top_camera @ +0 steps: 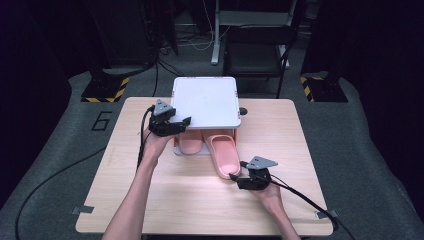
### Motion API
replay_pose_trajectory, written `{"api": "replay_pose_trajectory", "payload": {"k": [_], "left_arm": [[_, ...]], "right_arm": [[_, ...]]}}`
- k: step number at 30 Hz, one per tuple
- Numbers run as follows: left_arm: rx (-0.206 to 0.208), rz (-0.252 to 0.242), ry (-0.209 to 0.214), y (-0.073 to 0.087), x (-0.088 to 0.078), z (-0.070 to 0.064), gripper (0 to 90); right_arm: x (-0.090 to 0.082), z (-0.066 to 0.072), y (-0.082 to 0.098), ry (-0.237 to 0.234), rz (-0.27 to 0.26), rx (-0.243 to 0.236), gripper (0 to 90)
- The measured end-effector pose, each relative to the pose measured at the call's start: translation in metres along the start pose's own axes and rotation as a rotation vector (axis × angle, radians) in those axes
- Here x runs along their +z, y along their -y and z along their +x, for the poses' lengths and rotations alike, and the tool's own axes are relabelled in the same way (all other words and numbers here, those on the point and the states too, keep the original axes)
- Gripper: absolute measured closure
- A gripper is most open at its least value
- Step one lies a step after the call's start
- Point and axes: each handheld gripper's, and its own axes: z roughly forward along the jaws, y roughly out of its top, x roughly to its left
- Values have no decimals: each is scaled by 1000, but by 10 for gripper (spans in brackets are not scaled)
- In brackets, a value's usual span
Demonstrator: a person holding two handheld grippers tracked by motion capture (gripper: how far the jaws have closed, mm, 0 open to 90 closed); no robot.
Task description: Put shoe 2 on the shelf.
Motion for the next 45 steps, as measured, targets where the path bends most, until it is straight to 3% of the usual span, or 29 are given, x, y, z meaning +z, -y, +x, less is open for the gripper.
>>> {"api": "replay_pose_trajectory", "payload": {"k": [4,6,11,16,19,28,33,36,42,43,45], "left_arm": [[1,1,-1,0,0,0,284],[1,2,-1,0,0,0,284],[-2,-2,0,0,0,0,285],[0,-1,2,0,0,1,287],[-1,-1,2,0,0,1,286],[-8,-1,6,0,0,1,286],[-9,1,9,0,0,1,286],[-2,2,5,0,0,1,286],[-3,-2,5,0,0,1,286],[-3,-3,5,0,0,1,286],[3,-2,4,0,0,1,286]], "right_arm": [[12,5,-16,25,-31,-36,295],[17,4,-20,54,-18,-48,298],[34,-4,-32,117,-30,4,300],[45,-16,-40,141,-27,68,293],[50,-20,-42,149,-27,66,294],[61,-28,-40,190,-53,147,257],[67,-30,-46,211,-43,124,257],[69,-31,-46,215,-38,159,229],[65,-25,-45,231,-40,133,234],[63,-24,-45,225,-33,95,227],[58,-18,-44,213,-30,65,204]]}}
